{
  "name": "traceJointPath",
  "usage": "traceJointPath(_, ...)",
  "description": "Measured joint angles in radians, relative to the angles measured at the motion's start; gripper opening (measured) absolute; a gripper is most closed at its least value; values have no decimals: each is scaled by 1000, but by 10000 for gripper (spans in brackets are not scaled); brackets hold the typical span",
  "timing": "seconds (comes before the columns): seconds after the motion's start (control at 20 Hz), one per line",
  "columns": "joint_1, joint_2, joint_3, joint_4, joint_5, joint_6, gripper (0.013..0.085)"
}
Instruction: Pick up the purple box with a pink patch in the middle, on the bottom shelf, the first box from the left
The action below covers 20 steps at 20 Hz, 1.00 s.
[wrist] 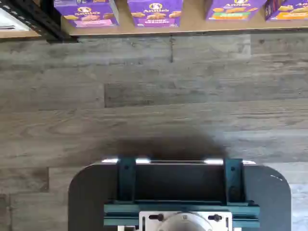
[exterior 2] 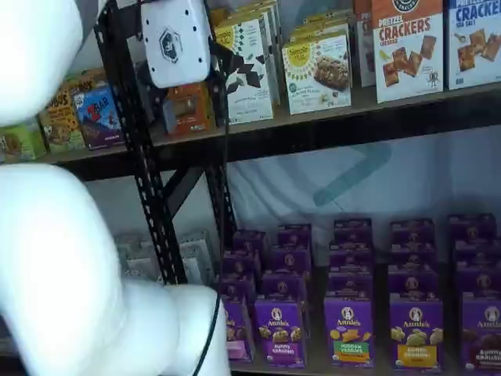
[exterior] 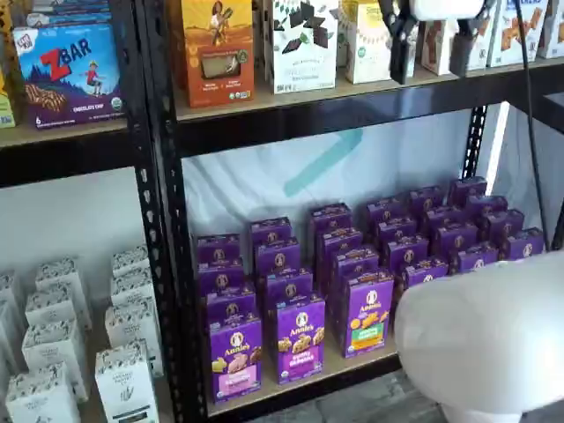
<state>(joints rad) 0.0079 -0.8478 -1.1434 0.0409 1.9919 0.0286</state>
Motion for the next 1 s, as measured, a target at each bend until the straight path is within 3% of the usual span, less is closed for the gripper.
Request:
traceJointPath(0.1, -9, -36, 32, 22, -65, -2, 850)
traceJointPath(0.6, 45, -26, 38, 20, -75, 50, 850)
traceJointPath(1.0, 89, -41, 103, 11, -125, 90, 850)
